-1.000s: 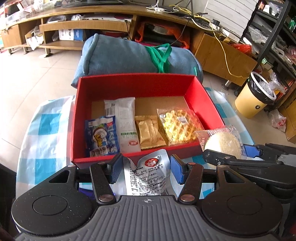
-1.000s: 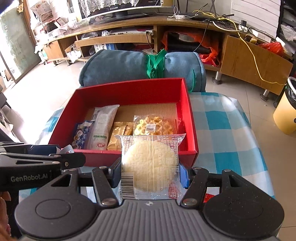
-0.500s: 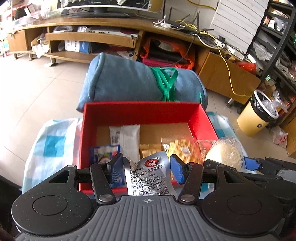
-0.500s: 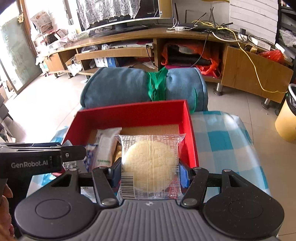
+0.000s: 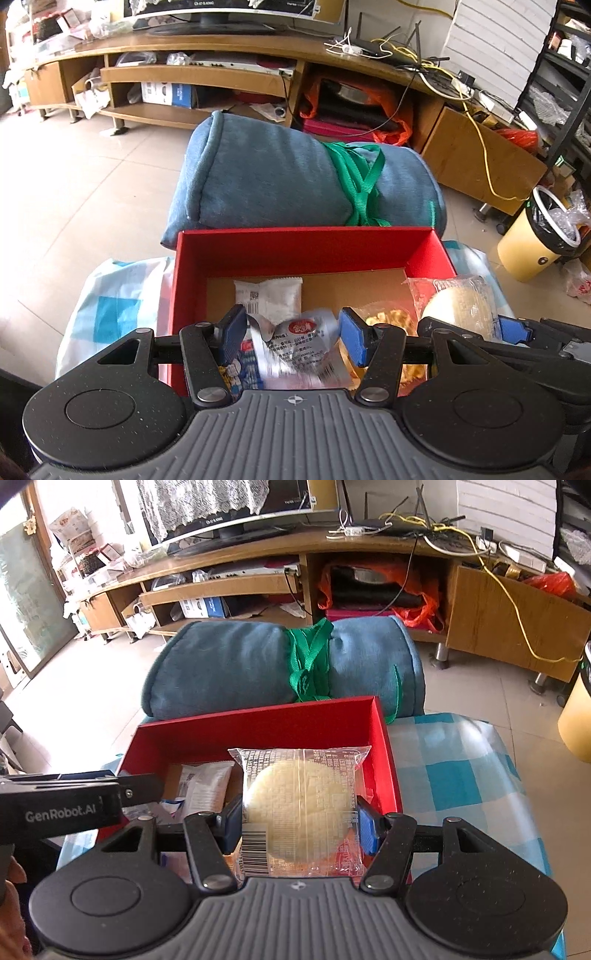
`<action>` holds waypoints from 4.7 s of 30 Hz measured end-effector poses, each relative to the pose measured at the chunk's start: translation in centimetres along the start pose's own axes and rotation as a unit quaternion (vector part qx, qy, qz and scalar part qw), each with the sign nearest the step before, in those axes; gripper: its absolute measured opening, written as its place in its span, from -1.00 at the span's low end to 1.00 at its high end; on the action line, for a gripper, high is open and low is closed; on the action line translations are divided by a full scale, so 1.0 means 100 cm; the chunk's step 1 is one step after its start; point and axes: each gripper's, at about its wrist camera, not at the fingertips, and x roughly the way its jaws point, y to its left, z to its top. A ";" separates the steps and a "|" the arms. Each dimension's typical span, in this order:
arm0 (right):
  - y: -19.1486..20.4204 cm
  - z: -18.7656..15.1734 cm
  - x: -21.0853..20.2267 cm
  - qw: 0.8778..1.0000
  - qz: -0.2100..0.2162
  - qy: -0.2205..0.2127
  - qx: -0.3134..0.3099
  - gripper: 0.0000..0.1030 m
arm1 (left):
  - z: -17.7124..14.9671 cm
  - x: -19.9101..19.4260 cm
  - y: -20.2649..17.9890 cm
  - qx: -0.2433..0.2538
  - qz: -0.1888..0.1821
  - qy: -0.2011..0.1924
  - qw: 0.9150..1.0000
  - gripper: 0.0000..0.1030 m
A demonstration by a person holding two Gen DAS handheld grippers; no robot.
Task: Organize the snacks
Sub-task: 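Lower duck-neck packet into box with left tool while right tool releases cake packet, then withdraw both tools from the box toward the snacks on the table, then grasp red-green packet with left tool while right tool grasps white Kaprons packet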
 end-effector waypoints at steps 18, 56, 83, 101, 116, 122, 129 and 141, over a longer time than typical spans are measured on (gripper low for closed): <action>0.008 -0.001 0.041 1.000 -0.001 0.028 -0.013 0.08 | -0.010 0.045 -0.001 0.013 0.034 0.059 0.998 0.00; -0.003 -0.001 0.013 1.000 -0.016 0.002 0.005 0.12 | -0.019 0.025 -0.010 0.021 0.009 0.050 0.999 0.38; -0.023 -0.087 -0.047 0.998 -0.042 0.052 -0.012 0.22 | -0.123 -0.014 -0.043 0.072 -0.051 0.104 0.991 0.55; -0.031 -0.126 -0.069 0.997 -0.010 0.075 -0.002 0.23 | -0.191 0.000 -0.071 0.084 -0.041 0.166 0.982 0.24; -0.028 -0.148 -0.067 0.994 -0.018 0.103 0.012 0.24 | -0.185 -0.004 -0.062 0.060 -0.066 0.164 0.982 0.35; -0.030 -0.147 -0.066 0.994 -0.018 0.106 0.016 0.24 | -0.195 -0.002 -0.077 0.120 -0.031 0.140 0.982 0.16; -0.020 -0.150 -0.065 0.994 -0.009 0.109 0.001 0.25 | -0.191 -0.011 -0.046 0.090 -0.033 0.143 0.985 0.05; -0.009 -0.165 -0.046 0.989 -0.008 0.146 -0.010 0.25 | -0.184 -0.024 -0.025 0.060 -0.046 0.137 0.988 0.03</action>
